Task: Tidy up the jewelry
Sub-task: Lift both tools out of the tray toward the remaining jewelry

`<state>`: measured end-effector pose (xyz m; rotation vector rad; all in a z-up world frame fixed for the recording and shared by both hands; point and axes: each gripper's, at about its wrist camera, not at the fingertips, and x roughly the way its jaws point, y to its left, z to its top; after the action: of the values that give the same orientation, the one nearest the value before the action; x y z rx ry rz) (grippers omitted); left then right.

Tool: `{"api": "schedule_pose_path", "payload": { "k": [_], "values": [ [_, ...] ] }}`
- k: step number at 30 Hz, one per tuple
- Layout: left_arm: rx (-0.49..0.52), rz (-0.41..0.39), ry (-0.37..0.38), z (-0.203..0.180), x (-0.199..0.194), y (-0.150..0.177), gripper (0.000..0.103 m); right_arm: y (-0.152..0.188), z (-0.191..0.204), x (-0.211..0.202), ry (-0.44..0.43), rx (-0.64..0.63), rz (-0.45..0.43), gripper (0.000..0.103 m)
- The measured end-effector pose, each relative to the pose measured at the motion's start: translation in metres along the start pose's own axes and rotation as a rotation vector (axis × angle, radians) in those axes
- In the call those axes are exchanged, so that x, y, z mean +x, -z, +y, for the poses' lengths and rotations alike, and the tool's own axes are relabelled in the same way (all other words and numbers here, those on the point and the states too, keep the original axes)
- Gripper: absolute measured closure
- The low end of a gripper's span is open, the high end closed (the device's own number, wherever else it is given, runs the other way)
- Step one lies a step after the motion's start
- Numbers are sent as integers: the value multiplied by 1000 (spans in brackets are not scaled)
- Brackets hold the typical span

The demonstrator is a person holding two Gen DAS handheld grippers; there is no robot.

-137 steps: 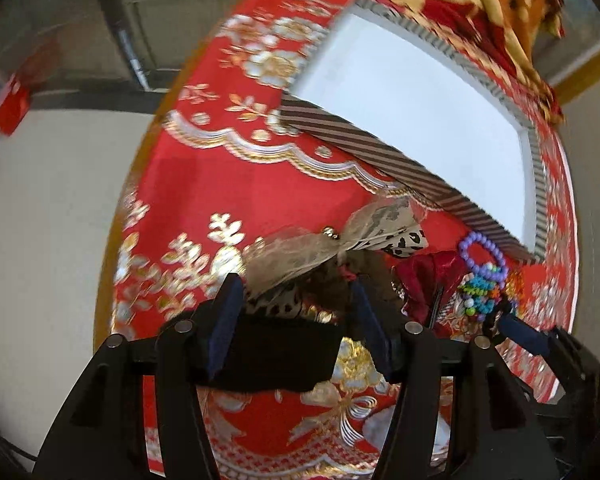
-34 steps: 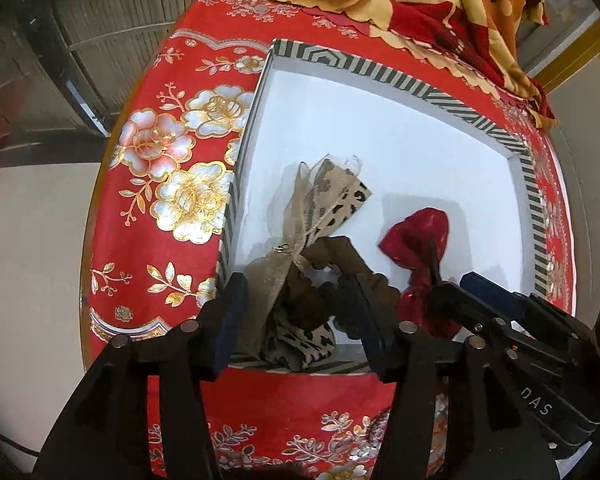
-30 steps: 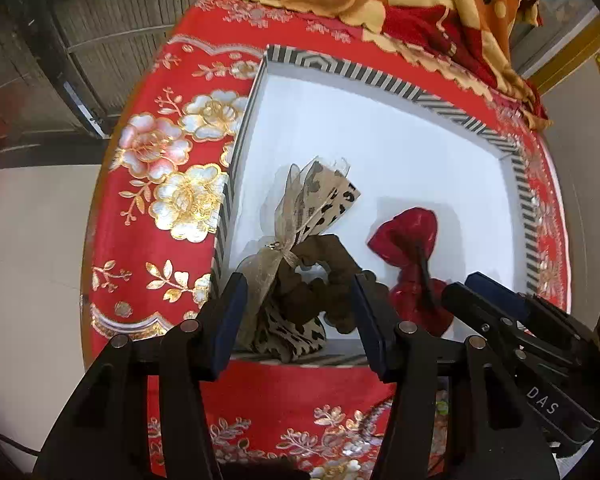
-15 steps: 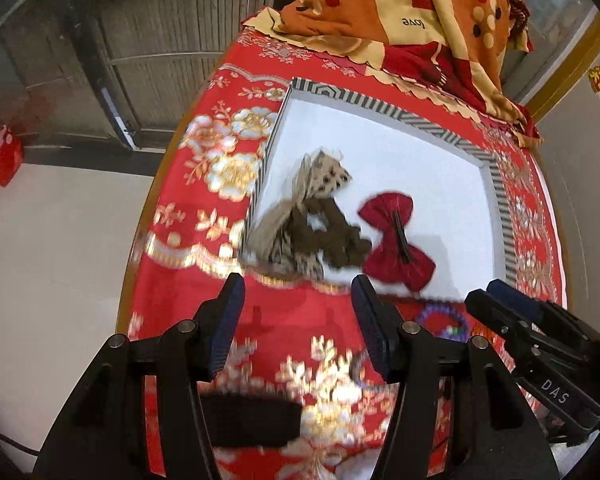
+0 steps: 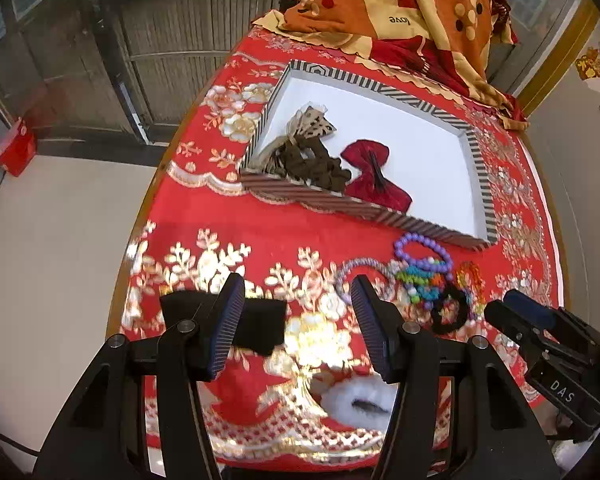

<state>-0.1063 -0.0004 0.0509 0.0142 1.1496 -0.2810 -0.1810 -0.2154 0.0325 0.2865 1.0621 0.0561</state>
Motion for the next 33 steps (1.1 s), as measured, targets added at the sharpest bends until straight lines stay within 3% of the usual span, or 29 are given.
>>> {"api": "schedule_pose_path", "payload": {
  "k": [11,33],
  "values": [
    [7,-8,-21,-8,-17,38,48,37,-10,-18,-5,12,6,61],
    [-59,45,-21,-2,-16,69,48,60,-27,-21,-13,21,38,58]
  ]
}}
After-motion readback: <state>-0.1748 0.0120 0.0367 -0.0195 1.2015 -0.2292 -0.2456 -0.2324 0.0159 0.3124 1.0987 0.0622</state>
